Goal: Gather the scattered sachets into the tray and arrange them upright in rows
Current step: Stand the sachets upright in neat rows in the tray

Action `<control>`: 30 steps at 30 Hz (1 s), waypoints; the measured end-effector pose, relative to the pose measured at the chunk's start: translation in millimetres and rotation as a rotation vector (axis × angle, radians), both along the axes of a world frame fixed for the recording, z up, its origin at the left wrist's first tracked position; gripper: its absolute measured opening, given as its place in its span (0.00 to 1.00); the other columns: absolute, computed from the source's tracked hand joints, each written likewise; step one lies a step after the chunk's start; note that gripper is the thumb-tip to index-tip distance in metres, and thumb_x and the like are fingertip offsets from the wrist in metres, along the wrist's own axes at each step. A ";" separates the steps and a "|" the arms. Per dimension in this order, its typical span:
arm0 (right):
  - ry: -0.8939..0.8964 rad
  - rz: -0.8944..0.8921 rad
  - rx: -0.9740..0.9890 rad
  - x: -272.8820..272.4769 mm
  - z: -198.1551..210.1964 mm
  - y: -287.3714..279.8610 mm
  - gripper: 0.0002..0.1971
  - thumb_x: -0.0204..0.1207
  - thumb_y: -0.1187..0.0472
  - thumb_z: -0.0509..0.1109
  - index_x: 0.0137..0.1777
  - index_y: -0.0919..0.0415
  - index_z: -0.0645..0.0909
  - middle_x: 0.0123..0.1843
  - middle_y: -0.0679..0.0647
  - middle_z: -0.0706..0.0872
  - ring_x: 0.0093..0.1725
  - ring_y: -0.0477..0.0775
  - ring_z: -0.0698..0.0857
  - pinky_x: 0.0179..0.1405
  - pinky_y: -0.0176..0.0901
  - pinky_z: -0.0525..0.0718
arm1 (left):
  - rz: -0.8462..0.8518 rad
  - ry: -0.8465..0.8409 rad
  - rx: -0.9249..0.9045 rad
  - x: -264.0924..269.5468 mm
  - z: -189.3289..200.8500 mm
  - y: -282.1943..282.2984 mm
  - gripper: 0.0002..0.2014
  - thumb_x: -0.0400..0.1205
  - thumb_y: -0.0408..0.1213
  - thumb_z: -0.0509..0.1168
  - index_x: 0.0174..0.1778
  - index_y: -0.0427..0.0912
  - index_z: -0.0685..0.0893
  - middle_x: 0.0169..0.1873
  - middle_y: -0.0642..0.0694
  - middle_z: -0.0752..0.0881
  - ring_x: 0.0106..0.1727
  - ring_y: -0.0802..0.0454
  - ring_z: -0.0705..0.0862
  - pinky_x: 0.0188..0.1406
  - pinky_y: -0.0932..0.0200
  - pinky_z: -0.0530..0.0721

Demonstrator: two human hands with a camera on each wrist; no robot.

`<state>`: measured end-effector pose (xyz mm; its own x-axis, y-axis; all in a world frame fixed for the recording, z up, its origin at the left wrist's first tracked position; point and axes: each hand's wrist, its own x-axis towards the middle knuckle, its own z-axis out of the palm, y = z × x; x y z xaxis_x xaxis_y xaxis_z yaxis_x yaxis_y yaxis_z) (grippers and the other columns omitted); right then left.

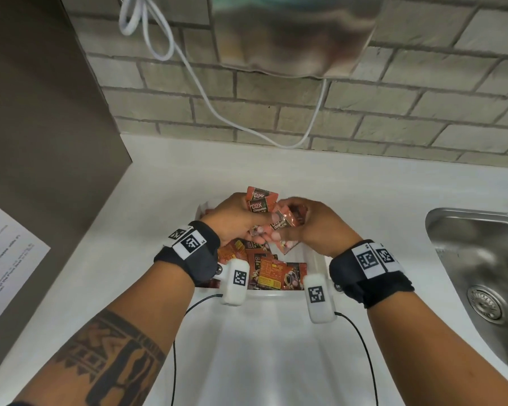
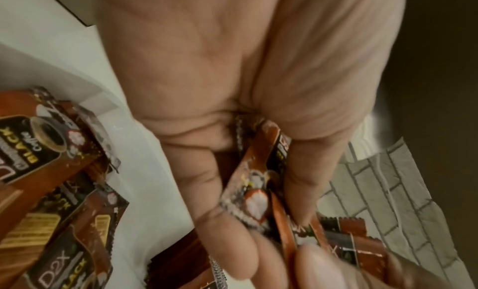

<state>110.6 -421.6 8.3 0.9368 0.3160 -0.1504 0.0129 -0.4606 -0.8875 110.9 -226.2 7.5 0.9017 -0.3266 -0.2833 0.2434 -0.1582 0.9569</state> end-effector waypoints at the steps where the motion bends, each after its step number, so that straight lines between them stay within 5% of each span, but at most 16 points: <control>1: 0.023 0.026 -0.001 -1.3 0.9 1.6 0.19 0.70 0.65 0.83 0.60 0.57 0.84 0.50 0.55 0.92 0.49 0.58 0.92 0.49 0.52 0.90 | -0.001 0.015 -0.020 0.3 -0.9 -1.3 0.04 0.83 0.33 0.72 0.50 0.36 0.89 0.43 0.34 0.93 0.47 0.40 0.93 0.45 0.53 0.92; 4: 0.092 -0.086 0.121 -2.1 -0.8 1.7 0.15 0.81 0.74 0.67 0.65 0.62 0.81 0.48 0.63 0.92 0.47 0.65 0.92 0.40 0.50 0.87 | 0.055 0.110 -0.164 3.2 -5.7 -2.1 0.10 0.84 0.25 0.67 0.60 0.31 0.86 0.56 0.30 0.90 0.55 0.39 0.91 0.48 0.53 0.92; 7: 0.044 -0.212 0.237 -0.9 -3.9 -1.4 0.17 0.83 0.75 0.63 0.67 0.61 0.80 0.45 0.62 0.88 0.39 0.51 0.92 0.30 0.36 0.83 | 0.008 0.130 -0.229 1.8 -8.5 2.0 0.12 0.86 0.27 0.67 0.65 0.36 0.84 0.61 0.36 0.90 0.60 0.41 0.91 0.55 0.53 0.91; 9: -0.031 -0.238 0.226 1.2 -6.9 -2.2 0.15 0.80 0.67 0.73 0.65 0.57 0.81 0.43 0.57 0.88 0.38 0.48 0.89 0.34 0.39 0.85 | -0.045 0.085 -0.188 -1.6 -8.1 2.9 0.14 0.84 0.30 0.70 0.66 0.41 0.86 0.60 0.39 0.91 0.59 0.43 0.91 0.55 0.53 0.91; 12: 0.027 -0.193 0.263 -0.2 -6.7 4.1 0.22 0.72 0.61 0.82 0.66 0.56 0.82 0.53 0.54 0.91 0.50 0.50 0.91 0.44 0.40 0.87 | -0.043 0.026 -0.149 -4.3 -8.7 -1.5 0.16 0.79 0.28 0.76 0.63 0.39 0.87 0.57 0.40 0.92 0.58 0.44 0.91 0.52 0.50 0.92; 15: 0.124 -0.187 0.401 -0.2 -7.3 8.0 0.20 0.74 0.69 0.79 0.66 0.63 0.82 0.57 0.61 0.91 0.58 0.58 0.90 0.56 0.48 0.87 | -0.030 0.001 -0.157 -6.8 -10.1 -7.1 0.17 0.77 0.27 0.77 0.61 0.40 0.87 0.55 0.39 0.92 0.58 0.42 0.92 0.55 0.43 0.91; 19: 0.092 -0.213 0.430 0.6 -7.4 3.0 0.16 0.78 0.68 0.73 0.65 0.61 0.84 0.55 0.61 0.92 0.57 0.61 0.90 0.61 0.58 0.86 | -0.008 -0.009 -0.193 -8.2 -11.9 -6.1 0.13 0.84 0.33 0.71 0.64 0.43 0.85 0.58 0.43 0.92 0.56 0.42 0.92 0.56 0.50 0.91; 23: 0.095 -0.342 0.540 -0.4 0.4 -0.5 0.14 0.87 0.69 0.61 0.69 0.64 0.80 0.50 0.64 0.92 0.50 0.61 0.91 0.55 0.58 0.88 | 0.088 -0.004 -0.115 -6.8 -8.9 2.3 0.10 0.82 0.38 0.73 0.59 0.45 0.85 0.52 0.42 0.93 0.48 0.44 0.94 0.41 0.59 0.92; 27: 0.030 -0.346 0.474 -7.0 7.6 10.3 0.12 0.88 0.57 0.64 0.66 0.61 0.80 0.43 0.57 0.88 0.41 0.49 0.89 0.38 0.41 0.88 | 0.157 -0.077 -0.063 -6.6 -10.3 -3.1 0.22 0.73 0.39 0.82 0.58 0.36 0.84 0.45 0.38 0.93 0.39 0.44 0.92 0.23 0.63 0.80; 30: 0.162 -0.192 0.527 -13.7 14.8 18.3 0.17 0.81 0.44 0.67 0.57 0.56 0.85 0.47 0.59 0.90 0.49 0.57 0.90 0.47 0.48 0.91 | 0.159 -0.133 -0.060 -7.7 -12.6 -15.2 0.29 0.70 0.42 0.85 0.61 0.33 0.84 0.43 0.36 0.93 0.34 0.45 0.90 0.24 0.60 0.79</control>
<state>96.9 -403.3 23.1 0.9627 0.2139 -0.1656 -0.1827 0.0627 -0.9812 103.2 -241.4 -5.1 0.9713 -0.1901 -0.1428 0.1317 -0.0699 0.9888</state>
